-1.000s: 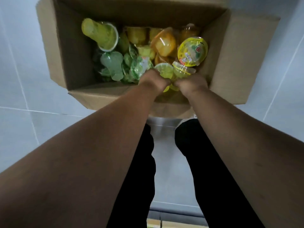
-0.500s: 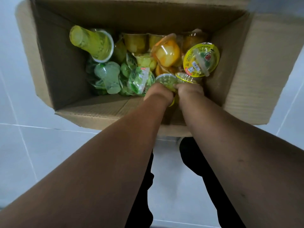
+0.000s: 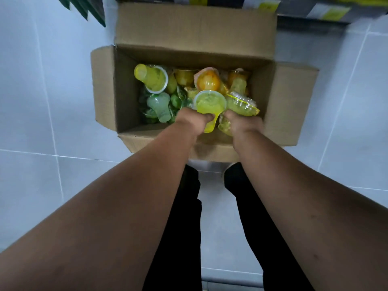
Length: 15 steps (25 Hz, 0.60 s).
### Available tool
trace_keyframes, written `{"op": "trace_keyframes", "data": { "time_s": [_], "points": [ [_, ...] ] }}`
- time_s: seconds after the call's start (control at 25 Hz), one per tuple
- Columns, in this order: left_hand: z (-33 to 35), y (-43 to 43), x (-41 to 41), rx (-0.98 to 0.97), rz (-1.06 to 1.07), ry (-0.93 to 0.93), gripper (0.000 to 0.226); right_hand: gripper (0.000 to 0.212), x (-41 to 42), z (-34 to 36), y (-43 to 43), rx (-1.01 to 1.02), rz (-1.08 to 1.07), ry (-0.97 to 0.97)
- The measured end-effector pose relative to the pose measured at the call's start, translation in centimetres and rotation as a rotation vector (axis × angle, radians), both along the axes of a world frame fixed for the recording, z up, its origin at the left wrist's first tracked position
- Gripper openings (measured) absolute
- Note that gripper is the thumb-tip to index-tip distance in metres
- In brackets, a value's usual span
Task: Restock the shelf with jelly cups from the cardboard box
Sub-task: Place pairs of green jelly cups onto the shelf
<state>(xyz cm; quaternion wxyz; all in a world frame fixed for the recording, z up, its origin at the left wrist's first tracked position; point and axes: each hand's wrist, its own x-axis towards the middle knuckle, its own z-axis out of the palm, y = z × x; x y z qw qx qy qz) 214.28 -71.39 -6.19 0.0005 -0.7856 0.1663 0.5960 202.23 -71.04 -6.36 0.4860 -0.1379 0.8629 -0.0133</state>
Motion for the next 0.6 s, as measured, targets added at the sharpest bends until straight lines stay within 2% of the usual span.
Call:
{"op": "trace_keyframes", "data": {
  "time_s": [0.08,0.16,0.28,0.4,0.48,0.6],
  "points": [
    [4.4,-0.3,0.9,-0.058,0.112,0.034,0.031,0.038,0.6,4.4,-0.5,-0.058,-0.093,-0.005],
    [9.2,-0.7,1.7,-0.127,0.204,0.072,0.026,0.045,1.3,9.2,-1.3,-0.111,-0.14,-0.03],
    [16.9,-1.8,2.5,-0.248,0.327,0.132,0.041,0.058,2.2,16.9,-3.4,-0.227,-0.16,-0.09],
    [25.3,-3.1,3.2,-0.369,0.381,0.191,0.031,0.042,2.7,26.0,-5.5,-0.342,-0.145,-0.118],
    [30.5,-4.2,3.8,-0.461,0.397,0.248,0.043,0.035,2.5,32.0,-6.9,-0.443,-0.117,-0.138],
    [39.5,-6.3,5.3,-0.643,0.357,0.322,0.056,0.037,2.6,41.3,-9.3,-0.607,-0.082,-0.192]
  ]
}}
